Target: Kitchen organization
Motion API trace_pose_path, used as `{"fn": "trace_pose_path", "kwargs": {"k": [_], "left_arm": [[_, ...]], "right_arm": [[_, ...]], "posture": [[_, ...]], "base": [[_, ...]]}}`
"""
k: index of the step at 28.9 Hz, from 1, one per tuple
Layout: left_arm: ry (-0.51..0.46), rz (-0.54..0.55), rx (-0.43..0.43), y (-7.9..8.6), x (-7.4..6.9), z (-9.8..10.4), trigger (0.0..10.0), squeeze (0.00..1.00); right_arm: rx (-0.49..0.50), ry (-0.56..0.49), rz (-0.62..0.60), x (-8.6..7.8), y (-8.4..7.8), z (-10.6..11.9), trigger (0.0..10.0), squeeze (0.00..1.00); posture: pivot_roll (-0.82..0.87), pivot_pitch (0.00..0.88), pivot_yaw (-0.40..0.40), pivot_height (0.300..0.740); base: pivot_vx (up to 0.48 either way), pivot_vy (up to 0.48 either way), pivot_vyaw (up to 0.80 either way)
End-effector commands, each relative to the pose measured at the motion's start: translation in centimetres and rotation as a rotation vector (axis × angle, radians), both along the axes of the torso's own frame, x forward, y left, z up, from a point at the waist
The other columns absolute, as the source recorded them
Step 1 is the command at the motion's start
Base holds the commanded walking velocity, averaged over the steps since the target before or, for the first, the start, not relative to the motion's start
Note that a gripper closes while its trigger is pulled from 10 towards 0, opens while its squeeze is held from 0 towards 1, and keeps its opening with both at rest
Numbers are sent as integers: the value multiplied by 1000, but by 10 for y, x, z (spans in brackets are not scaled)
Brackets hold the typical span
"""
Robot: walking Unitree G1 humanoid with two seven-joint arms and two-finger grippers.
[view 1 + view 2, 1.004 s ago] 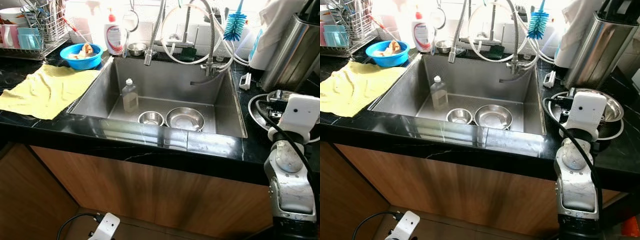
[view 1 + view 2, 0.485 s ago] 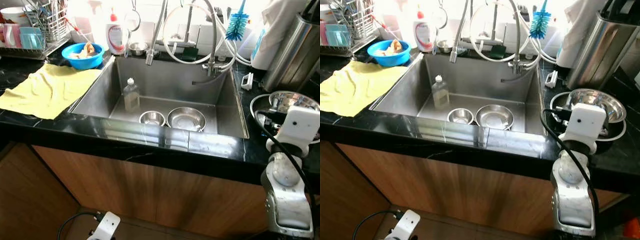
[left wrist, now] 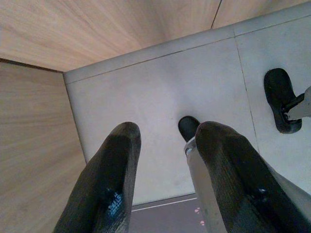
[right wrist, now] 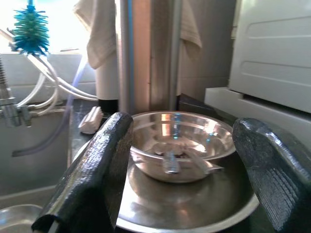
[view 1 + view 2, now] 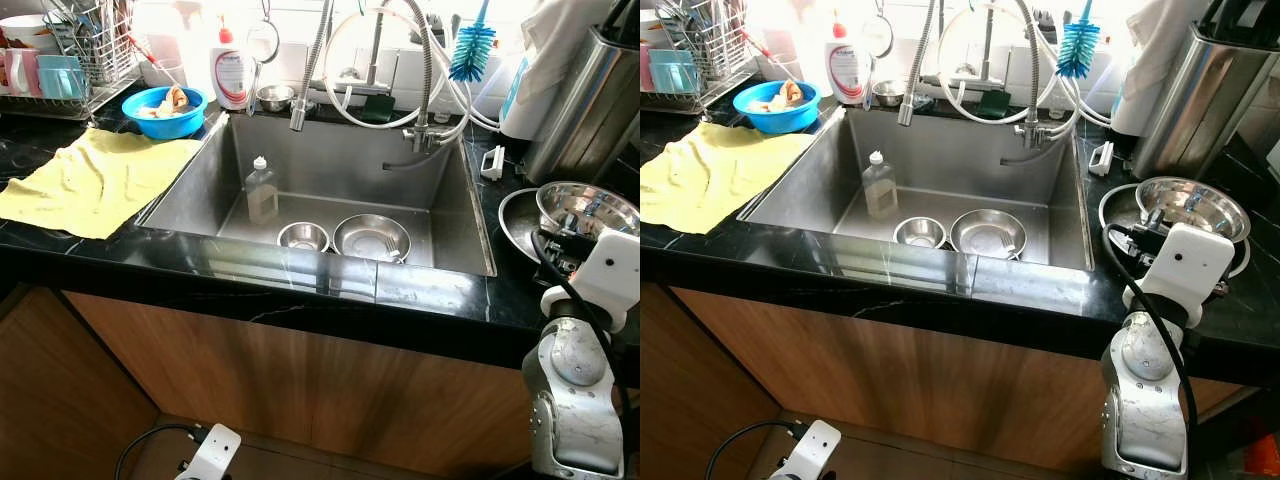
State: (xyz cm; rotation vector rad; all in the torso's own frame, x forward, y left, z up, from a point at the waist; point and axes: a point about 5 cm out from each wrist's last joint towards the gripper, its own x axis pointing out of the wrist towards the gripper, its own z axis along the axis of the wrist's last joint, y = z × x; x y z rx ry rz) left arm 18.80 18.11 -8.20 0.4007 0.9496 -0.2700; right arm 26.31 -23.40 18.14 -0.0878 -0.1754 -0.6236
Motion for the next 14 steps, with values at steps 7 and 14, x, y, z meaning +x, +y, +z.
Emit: {"fn": "trace_pose_path", "kwargs": {"k": [7,14], "left_arm": [[13,-28,12,1,-2,-1,10000,0],[11,-25,10,0,-2,-1,10000,0]], "right_arm": [[47,-10,-39,-4,-6,-2,10000,0],[63,14,-53,-3,-7,-6,10000,0]], "posture": [[-143,0,-35,740],[-142,0,-38,740]], "base": [[0,0,0],[0,0,0]]}}
